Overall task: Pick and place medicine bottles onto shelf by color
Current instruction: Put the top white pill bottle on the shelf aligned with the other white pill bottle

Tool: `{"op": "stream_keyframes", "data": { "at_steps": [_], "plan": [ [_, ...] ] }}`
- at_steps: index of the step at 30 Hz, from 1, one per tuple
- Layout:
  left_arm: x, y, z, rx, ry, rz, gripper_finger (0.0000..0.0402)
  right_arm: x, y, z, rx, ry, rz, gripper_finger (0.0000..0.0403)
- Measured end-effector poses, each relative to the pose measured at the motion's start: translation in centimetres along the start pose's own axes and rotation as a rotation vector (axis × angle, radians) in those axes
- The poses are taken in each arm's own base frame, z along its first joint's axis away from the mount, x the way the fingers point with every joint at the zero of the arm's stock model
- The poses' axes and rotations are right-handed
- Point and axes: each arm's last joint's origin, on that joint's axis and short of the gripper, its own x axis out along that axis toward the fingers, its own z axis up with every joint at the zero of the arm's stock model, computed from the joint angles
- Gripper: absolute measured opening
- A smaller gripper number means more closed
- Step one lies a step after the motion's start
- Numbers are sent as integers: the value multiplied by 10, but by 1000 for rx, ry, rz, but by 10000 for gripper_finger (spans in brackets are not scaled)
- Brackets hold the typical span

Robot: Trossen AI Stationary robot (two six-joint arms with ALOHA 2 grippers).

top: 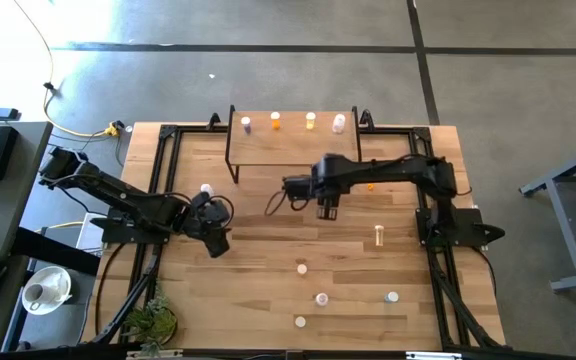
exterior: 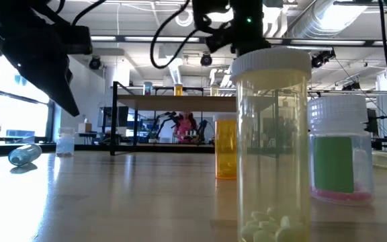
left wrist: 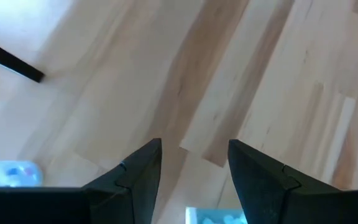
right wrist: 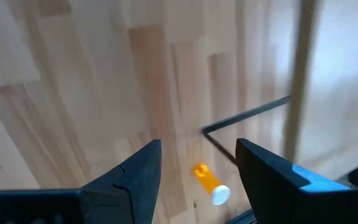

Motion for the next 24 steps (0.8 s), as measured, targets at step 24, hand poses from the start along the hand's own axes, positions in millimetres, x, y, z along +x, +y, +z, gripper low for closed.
{"op": "stream_keyframes", "data": {
  "at_steps": [24],
  "plan": [
    [-29,12,-29,-230,-93,209,174,38,6,-115,482,-293,85,197]
  ]
}}
